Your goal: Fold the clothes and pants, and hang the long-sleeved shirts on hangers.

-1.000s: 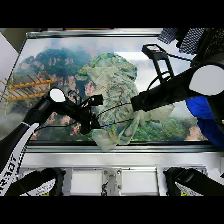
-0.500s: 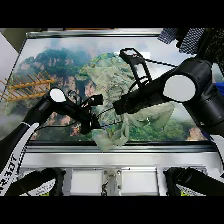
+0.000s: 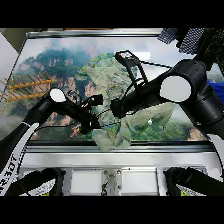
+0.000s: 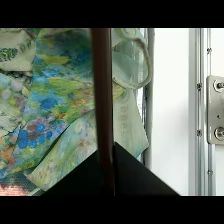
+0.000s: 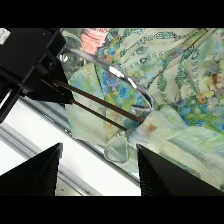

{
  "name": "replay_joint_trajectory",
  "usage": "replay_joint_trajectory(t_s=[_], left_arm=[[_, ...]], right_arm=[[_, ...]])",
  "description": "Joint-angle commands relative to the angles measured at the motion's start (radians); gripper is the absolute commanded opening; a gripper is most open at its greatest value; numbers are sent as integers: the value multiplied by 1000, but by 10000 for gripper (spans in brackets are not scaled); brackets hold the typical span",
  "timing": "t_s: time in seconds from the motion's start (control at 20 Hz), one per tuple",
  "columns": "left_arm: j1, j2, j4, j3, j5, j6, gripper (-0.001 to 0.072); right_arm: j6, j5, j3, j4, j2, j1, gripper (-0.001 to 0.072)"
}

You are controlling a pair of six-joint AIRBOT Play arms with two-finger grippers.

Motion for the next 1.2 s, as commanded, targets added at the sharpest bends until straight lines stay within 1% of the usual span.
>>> replay_joint_trajectory(t_s=[0.0,0.05,0.15,0.2,0.3,0.4,0.5,0.6,0.65,0.75,0.85,1.0,1.1,1.15], left_arm=[[0,0,0,1,0,0,7],[0,0,0,1,0,0,7],[0,0,1,1,0,0,7],[0,0,0,1,0,0,7],[0,0,0,1,0,0,7],[0,0,1,1,-1,0,7],[0,0,2,1,-1,0,7],[0,0,2,1,-1,0,8],[0,0,2,1,-1,0,8],[0,0,2,1,-1,0,8],[0,0,2,1,-2,-1,8],[0,0,2,1,-1,0,8],[0,0,2,1,-1,0,8],[0,0,2,1,-1,0,8]], right_arm=[[-67,84,19,1,19,-1,519],[-103,121,36,2,25,-5,519],[-218,203,79,15,33,-29,520],[-297,242,101,42,33,-54,519],[-468,291,112,150,33,-122,519],[-475,247,112,247,33,-189,512],[-475,186,112,252,33,-217,512],[-475,155,112,250,32,-220,513],[-513,137,111,244,32,-220,513],[-688,146,111,245,34,-232,513],[-802,180,106,272,34,-297,512],[-935,227,54,435,40,-495,513],[-1054,271,-3,583,45,-650,512],[-1130,308,-44,670,44,-740,512]])
